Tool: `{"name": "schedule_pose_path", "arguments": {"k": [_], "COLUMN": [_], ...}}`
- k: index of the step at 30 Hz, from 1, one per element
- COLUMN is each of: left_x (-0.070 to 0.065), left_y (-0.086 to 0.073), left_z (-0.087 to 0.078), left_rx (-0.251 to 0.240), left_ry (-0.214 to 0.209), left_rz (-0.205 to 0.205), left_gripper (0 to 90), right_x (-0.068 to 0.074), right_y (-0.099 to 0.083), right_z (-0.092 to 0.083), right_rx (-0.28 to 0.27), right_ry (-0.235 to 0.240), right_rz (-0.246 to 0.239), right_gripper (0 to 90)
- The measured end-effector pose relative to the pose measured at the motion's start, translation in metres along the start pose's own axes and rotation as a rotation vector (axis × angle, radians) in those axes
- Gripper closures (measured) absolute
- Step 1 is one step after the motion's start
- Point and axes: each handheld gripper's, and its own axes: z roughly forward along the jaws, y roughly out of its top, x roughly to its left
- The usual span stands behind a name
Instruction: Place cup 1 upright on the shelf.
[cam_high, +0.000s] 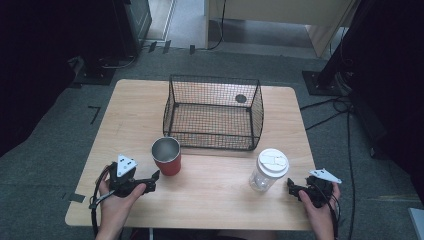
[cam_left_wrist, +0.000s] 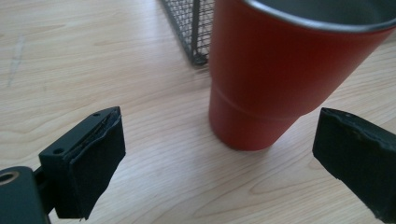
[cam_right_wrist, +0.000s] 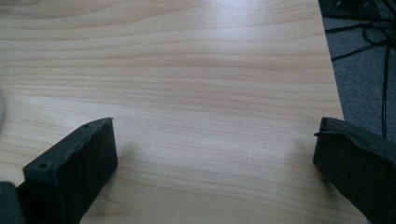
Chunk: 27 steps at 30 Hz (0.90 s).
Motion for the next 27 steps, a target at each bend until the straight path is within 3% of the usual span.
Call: {"name": "schedule_pose_path", "arguments": {"k": [15,27], "left_x": [-0.018,-0.025], "left_y": [0.014,0.028], "left_z": [0.011,0.021], "left_rx": [-0.009,-0.004], "left_ry": [-0.046,-0.045], "left_rz": [0.040,0.043], "left_gripper": [3.3,3.3], "right_x": [0.000,0.000], "right_y": [0.000,0.000], "right_z": [0.000,0.000], "right_rx": [0.000,0.000], "right_ry": [0.000,0.000], "right_rz": [0.000,-0.001], "right_gripper": [0.0,0.0]}}
